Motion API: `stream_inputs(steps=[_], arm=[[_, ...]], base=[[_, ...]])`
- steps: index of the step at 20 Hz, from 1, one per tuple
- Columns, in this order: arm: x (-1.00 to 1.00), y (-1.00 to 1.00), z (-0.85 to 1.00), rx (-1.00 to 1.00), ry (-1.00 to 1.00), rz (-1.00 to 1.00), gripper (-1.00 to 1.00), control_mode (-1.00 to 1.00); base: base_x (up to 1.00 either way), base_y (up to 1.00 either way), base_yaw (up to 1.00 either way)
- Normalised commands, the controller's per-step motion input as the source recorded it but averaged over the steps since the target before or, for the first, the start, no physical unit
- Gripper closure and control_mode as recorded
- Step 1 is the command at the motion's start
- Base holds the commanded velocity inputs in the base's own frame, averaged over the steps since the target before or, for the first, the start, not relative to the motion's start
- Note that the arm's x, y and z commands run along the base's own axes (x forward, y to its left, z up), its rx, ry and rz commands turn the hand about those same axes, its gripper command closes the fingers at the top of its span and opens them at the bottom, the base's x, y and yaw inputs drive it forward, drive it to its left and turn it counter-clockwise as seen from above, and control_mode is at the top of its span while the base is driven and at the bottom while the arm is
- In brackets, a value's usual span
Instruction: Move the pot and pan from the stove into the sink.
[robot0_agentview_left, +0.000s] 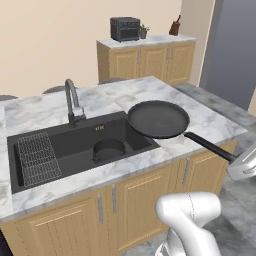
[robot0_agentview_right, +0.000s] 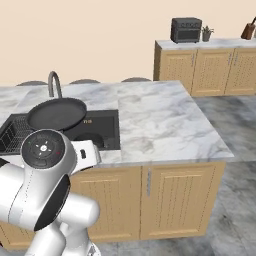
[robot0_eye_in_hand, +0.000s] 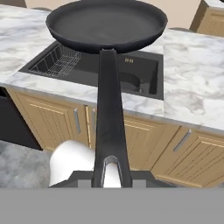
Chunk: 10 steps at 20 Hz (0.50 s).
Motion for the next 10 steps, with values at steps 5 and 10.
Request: stream_inputs(steps=[5,10], arm=[[0.0,0.0,0.0,0.0,0.0,0.0,1.0,1.0],[0.0,0.0,0.0,0.0,0.0,0.0,1.0,1.0]], base=[[0.11,0.11,0.04],[0.0,0.0,0.09]])
